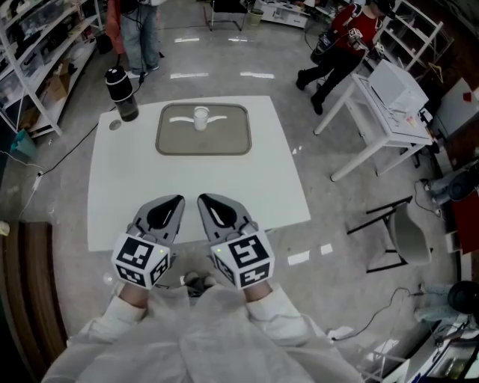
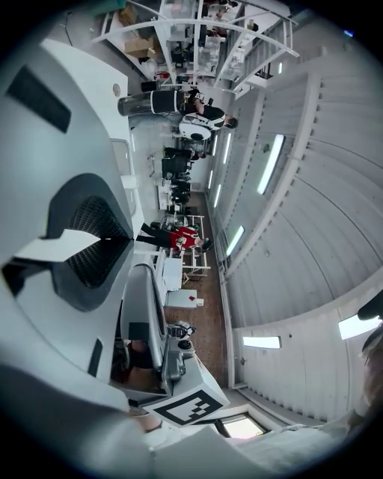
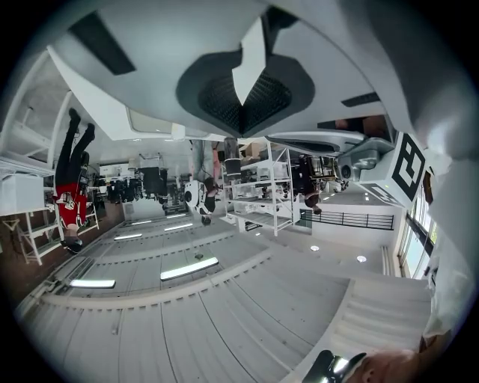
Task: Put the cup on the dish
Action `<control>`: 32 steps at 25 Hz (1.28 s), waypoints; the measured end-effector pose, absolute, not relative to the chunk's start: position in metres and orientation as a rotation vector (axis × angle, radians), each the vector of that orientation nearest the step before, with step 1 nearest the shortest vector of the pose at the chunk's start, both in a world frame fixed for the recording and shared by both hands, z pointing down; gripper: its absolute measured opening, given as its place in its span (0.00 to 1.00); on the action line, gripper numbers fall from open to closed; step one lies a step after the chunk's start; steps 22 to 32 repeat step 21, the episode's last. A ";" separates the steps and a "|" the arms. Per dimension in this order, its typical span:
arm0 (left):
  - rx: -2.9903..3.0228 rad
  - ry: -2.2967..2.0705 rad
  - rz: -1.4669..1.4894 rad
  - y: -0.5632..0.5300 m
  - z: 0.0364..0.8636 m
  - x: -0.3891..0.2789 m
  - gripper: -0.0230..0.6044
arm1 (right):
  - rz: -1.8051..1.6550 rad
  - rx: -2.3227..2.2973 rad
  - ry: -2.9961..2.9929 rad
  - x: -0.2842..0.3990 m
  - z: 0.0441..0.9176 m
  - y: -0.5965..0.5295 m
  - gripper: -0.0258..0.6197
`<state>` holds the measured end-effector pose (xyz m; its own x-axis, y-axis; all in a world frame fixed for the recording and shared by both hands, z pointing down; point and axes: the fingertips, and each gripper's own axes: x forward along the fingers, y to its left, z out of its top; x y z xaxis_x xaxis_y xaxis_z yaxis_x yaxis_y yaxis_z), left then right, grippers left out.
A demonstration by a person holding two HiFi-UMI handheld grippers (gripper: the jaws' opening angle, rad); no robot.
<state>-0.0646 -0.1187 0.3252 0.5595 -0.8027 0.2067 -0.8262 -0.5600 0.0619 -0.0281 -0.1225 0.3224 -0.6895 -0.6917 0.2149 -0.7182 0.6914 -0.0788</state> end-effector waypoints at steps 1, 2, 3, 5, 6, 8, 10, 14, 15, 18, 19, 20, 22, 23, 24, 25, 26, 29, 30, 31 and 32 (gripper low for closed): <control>2.640 -1.384 0.226 -0.117 0.325 -0.065 0.05 | 0.232 1.150 -2.731 -0.029 0.322 -0.121 0.06; 2.643 -1.377 0.220 -0.115 0.324 -0.065 0.05 | 0.232 1.151 -2.730 -0.030 0.322 -0.119 0.06; 2.648 -1.366 0.213 -0.112 0.322 -0.065 0.05 | 0.233 1.151 -2.729 -0.030 0.322 -0.117 0.06; 2.661 -1.339 0.200 -0.107 0.320 -0.063 0.05 | 0.240 1.156 -2.726 -0.030 0.322 -0.114 0.06; 2.665 -1.332 0.194 -0.104 0.319 -0.062 0.05 | 0.243 1.160 -2.724 -0.029 0.323 -0.112 0.06; 2.665 -1.328 0.188 -0.100 0.319 -0.062 0.05 | 0.243 1.167 -2.722 -0.028 0.323 -0.107 0.06; 2.669 -1.329 0.189 -0.096 0.318 -0.063 0.05 | 0.237 1.171 -2.721 -0.028 0.322 -0.102 0.06; 2.671 -1.330 0.185 -0.088 0.316 -0.064 0.05 | 0.237 1.174 -2.723 -0.029 0.321 -0.094 0.06; 2.674 -1.329 0.187 -0.086 0.316 -0.064 0.05 | 0.237 1.174 -2.724 -0.029 0.321 -0.093 0.06; 2.686 -1.332 0.202 -0.083 0.315 -0.061 0.05 | 0.232 1.166 -2.725 -0.029 0.319 -0.089 0.06; 2.686 -1.330 0.203 -0.081 0.315 -0.060 0.05 | 0.230 1.163 -2.724 -0.029 0.319 -0.088 0.06; 2.684 -1.327 0.202 -0.080 0.315 -0.059 0.05 | 0.228 1.160 -2.723 -0.029 0.319 -0.086 0.06; 2.683 -1.323 0.201 -0.078 0.316 -0.058 0.05 | 0.226 1.157 -2.722 -0.029 0.319 -0.085 0.06; 2.683 -1.323 0.201 -0.078 0.316 -0.058 0.05 | 0.226 1.157 -2.722 -0.029 0.319 -0.085 0.06; 2.683 -1.323 0.201 -0.078 0.316 -0.058 0.05 | 0.226 1.157 -2.722 -0.029 0.319 -0.085 0.06; 2.683 -1.323 0.201 -0.078 0.316 -0.058 0.05 | 0.226 1.157 -2.722 -0.029 0.319 -0.085 0.06; 2.683 -1.323 0.201 -0.078 0.316 -0.058 0.05 | 0.226 1.157 -2.722 -0.029 0.319 -0.085 0.06; 2.683 -1.323 0.201 -0.078 0.316 -0.058 0.05 | 0.226 1.157 -2.722 -0.029 0.319 -0.085 0.06; 2.683 -1.323 0.201 -0.078 0.316 -0.058 0.05 | 0.226 1.157 -2.722 -0.029 0.319 -0.085 0.06; 2.683 -1.323 0.201 -0.078 0.316 -0.058 0.05 | 0.226 1.157 -2.722 -0.029 0.319 -0.085 0.06; 2.683 -1.323 0.201 -0.078 0.316 -0.058 0.05 | 0.226 1.157 -2.722 -0.029 0.319 -0.085 0.06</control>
